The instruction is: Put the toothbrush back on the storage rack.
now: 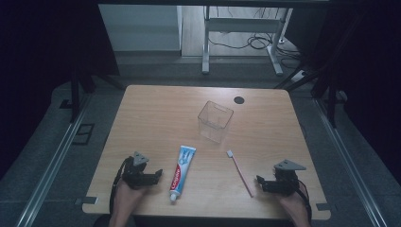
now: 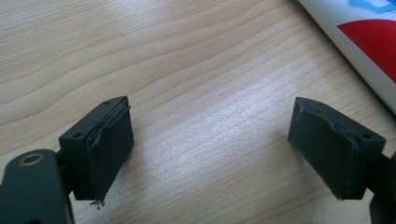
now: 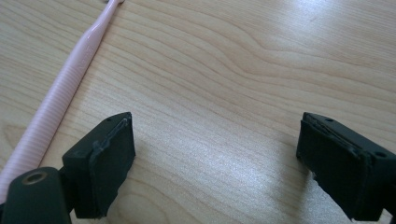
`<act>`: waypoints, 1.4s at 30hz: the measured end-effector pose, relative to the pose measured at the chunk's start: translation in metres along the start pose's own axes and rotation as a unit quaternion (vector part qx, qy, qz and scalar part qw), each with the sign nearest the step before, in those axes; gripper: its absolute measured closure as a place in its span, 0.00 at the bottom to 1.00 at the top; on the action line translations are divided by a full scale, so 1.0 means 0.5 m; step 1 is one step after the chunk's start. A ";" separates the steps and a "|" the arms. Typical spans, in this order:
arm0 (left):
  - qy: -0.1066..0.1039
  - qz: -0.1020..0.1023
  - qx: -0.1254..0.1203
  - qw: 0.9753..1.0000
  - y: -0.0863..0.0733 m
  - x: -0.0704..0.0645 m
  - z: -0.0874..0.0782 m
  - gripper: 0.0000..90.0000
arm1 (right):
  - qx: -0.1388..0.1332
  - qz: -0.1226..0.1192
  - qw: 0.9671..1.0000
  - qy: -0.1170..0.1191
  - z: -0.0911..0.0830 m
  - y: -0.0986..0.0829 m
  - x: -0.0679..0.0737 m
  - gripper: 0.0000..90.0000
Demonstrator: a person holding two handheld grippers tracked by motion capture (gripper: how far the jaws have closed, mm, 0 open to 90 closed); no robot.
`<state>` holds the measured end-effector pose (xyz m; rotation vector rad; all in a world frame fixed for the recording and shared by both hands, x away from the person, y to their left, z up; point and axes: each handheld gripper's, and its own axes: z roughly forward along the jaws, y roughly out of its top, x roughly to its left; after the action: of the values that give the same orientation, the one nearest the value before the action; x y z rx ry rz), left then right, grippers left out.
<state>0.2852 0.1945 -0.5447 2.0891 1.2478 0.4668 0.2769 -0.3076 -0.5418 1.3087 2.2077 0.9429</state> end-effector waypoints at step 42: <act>0.006 -0.007 0.000 1.000 0.003 -0.003 0.003 0.15 | -0.004 -0.005 0.999 0.032 -0.037 0.009 0.020 0.63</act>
<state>0.2862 0.1923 -0.5447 2.0786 1.2695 0.4744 0.2630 -0.3037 -0.5258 1.2780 2.2542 1.0035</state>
